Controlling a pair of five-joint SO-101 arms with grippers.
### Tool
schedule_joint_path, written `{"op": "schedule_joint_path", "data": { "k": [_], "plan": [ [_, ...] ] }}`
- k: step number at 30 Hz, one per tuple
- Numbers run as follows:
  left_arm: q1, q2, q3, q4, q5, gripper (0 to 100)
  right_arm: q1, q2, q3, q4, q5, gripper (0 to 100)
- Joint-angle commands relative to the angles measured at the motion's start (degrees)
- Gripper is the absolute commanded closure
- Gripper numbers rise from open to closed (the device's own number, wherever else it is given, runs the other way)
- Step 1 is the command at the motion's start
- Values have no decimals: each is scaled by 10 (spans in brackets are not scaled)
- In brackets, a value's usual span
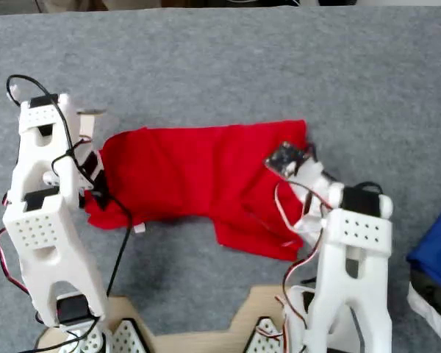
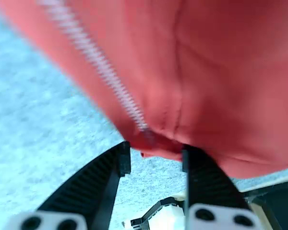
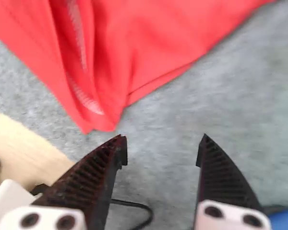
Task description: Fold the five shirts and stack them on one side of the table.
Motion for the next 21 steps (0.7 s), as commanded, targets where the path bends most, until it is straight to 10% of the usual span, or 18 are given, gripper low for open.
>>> {"op": "schedule_joint_path", "data": {
  "k": [1, 12, 21],
  "plan": [
    [-3, -91, -22, 6, 9, 784, -12, -21, -68, 11, 3, 745],
    [105, -211, -39, 5, 90, 914, -298, 156, -95, -132, -172, 898],
    [125, -136, -33, -23, 161, 957, -334, 397, -241, -153, -221, 911]
  ]
}}
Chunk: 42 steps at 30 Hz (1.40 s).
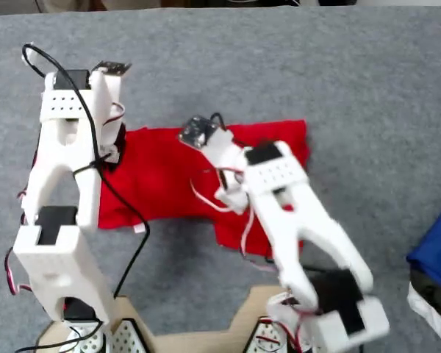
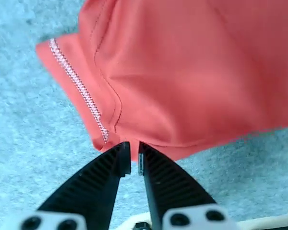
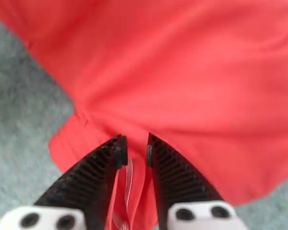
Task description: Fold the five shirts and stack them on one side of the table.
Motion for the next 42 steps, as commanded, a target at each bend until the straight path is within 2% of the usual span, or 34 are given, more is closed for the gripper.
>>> {"op": "schedule_joint_path", "data": {
  "k": [1, 5, 15, 26, 33, 36, 39, 42],
  "plan": [
    [-4, 23, -18, -8, 14, 957, -8, 75, -71, -9, -8, 911],
    [-18, 55, -24, -8, 12, 957, -9, 118, -96, 29, -7, 957],
    [-28, 62, -24, -8, 11, 957, -6, 110, -91, 113, -7, 959],
    [-27, 62, -24, -8, 11, 957, -61, -29, 66, 98, -18, 960],
    [-28, 61, -25, -8, 14, 957, -86, -52, 88, 101, -18, 959],
    [-31, 61, -40, -7, 33, 958, -29, -73, 36, 120, -16, 959],
    [-42, 63, -99, -7, 87, 958, 66, -92, -60, 136, 19, 961],
    [-40, 66, -163, -8, 126, 958, 123, -75, -146, 136, 57, 961]
  ]
}}
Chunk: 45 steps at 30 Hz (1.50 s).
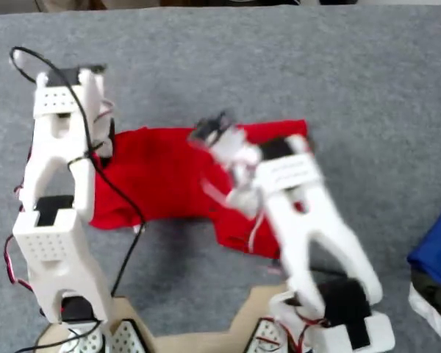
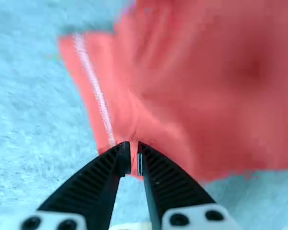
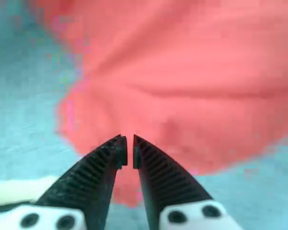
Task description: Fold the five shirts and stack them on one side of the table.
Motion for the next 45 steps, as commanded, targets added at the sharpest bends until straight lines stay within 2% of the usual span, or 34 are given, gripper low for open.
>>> {"op": "schedule_joint_path", "data": {
  "k": [1, 5, 9, 14, 19, 24, 33, 35, 38, 41, 45],
  "plan": [
    [-1, -6, -91, -6, 46, 958, 63, 1, -117, 3, 33, 961],
    [25, 7, -110, -45, 69, 960, 72, 100, -193, -40, 31, 961],
    [26, 57, -113, -87, 99, 960, 69, 231, -268, -91, -19, 961],
    [27, 128, -117, -142, 135, 960, 72, 388, -393, -102, -56, 961],
    [32, 194, -117, -190, 145, 961, 102, 534, -525, -94, -69, 962],
    [11, 228, -117, -201, 142, 961, 132, 632, -684, -7, -67, 962],
    [-69, 227, -117, -195, 142, 961, 150, 785, -955, 133, -47, 962],
    [-85, 226, -120, -188, 123, 961, 151, 813, -1011, 159, -47, 962],
    [-103, 227, -168, -136, 82, 961, 151, 851, -1081, 188, -47, 962],
    [-103, 233, -236, -76, 75, 961, 149, 880, -1141, 213, -39, 962],
    [-97, 233, -316, -37, 74, 961, 147, 903, -1192, 242, -31, 962]
  ]
}}
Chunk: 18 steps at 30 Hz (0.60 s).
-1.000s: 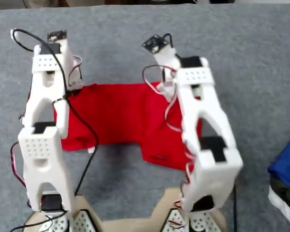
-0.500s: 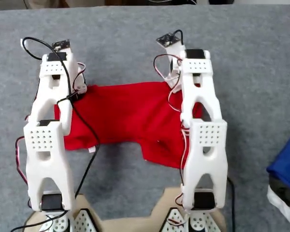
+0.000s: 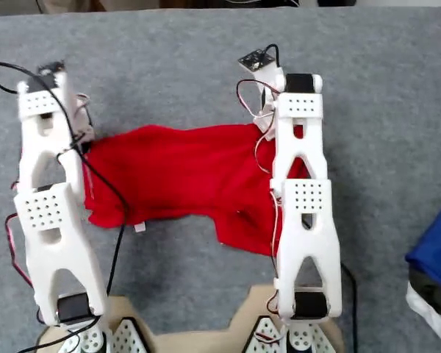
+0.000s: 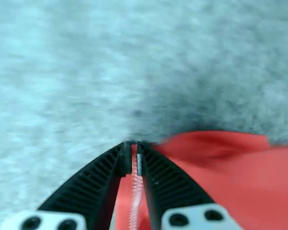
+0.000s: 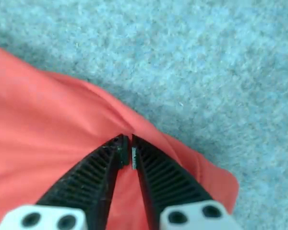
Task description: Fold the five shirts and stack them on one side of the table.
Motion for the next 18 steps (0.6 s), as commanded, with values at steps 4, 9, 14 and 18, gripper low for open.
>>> {"op": "schedule_joint_path", "data": {
  "k": [4, 9, 14, 18],
  "plan": [
    [-7, -10, -132, 54, -5, 961, 16, -9, -89, 33, 3, 962],
    [42, -15, -149, 89, -4, 962, 16, -76, -82, 34, 2, 962],
    [120, -54, -88, 89, -6, 984, 13, -131, -81, 36, 2, 959],
    [183, -127, 34, 89, -59, 981, 7, -179, -80, 36, 10, 959]
  ]
}}
